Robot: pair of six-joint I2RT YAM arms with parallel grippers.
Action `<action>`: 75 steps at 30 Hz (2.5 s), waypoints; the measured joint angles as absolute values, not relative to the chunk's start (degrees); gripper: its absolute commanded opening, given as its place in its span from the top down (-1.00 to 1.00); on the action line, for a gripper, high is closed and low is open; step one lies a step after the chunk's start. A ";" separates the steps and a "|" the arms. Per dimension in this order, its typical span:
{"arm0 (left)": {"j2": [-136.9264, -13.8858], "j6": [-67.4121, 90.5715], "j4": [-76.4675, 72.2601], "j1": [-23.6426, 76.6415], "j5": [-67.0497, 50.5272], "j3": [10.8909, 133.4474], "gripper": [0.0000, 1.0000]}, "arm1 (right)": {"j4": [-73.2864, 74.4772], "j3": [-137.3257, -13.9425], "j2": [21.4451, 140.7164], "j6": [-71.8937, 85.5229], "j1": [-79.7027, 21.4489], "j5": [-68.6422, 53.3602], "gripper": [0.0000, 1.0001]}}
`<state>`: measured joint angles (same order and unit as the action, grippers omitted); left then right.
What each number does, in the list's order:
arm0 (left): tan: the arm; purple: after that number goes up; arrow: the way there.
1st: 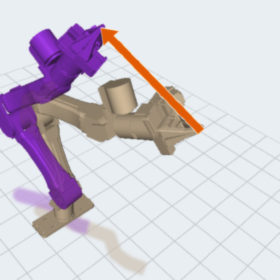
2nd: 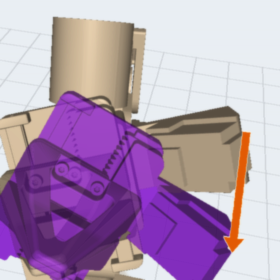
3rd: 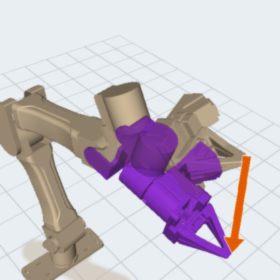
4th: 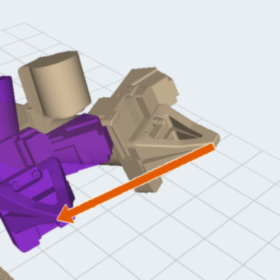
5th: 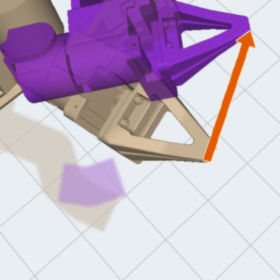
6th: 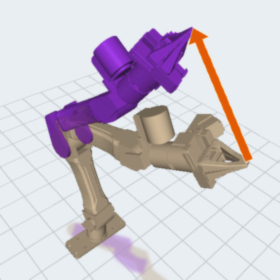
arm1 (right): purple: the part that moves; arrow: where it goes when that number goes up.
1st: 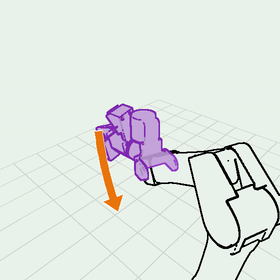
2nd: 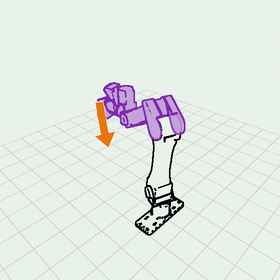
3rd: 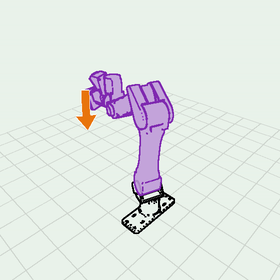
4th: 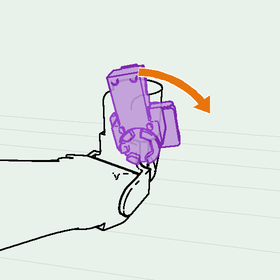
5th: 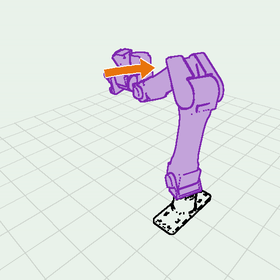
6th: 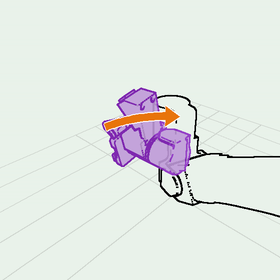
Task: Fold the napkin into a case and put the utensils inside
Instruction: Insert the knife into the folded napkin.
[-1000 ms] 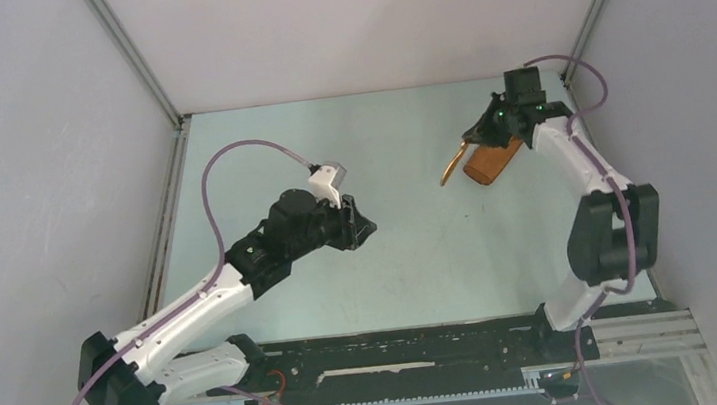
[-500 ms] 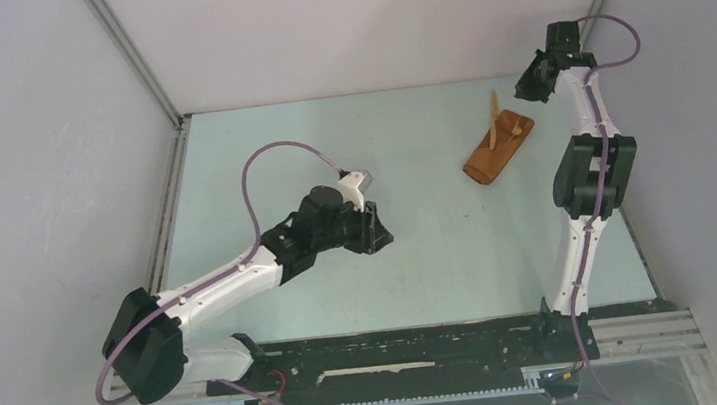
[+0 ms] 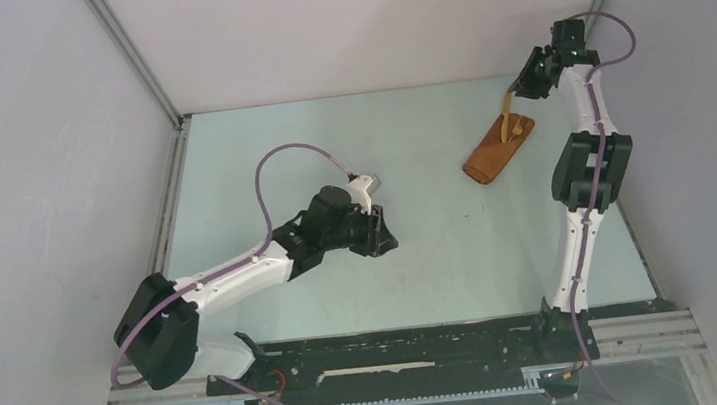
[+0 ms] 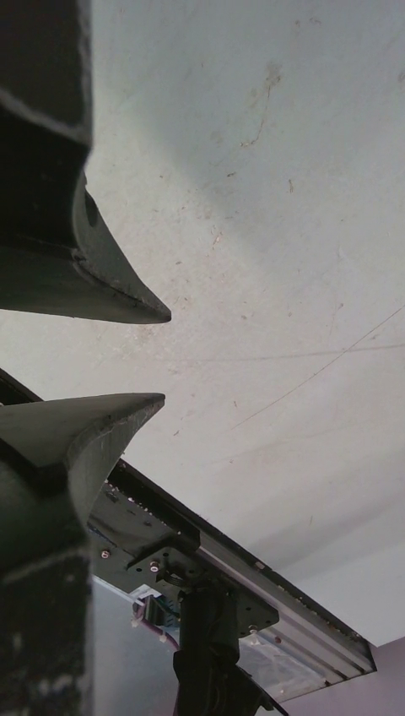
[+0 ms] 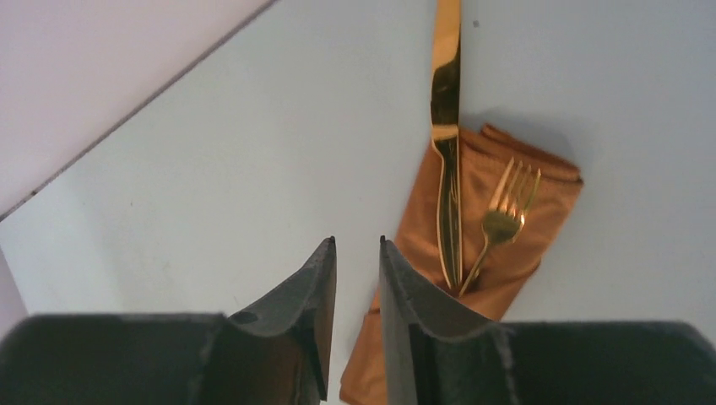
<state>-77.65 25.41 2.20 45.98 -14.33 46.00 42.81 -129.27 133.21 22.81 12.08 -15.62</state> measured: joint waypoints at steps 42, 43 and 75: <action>-78.59 25.41 1.78 45.69 -15.51 46.19 0.18 | 46.72 -142.23 151.24 12.69 7.20 0.99 0.44; -78.61 25.41 1.78 45.67 -15.51 46.19 0.18 | 46.61 -142.23 151.26 12.67 7.09 1.13 0.44; -78.61 26.00 -0.30 45.06 -16.78 46.17 0.18 | 44.60 -140.22 150.58 14.50 6.13 4.43 1.00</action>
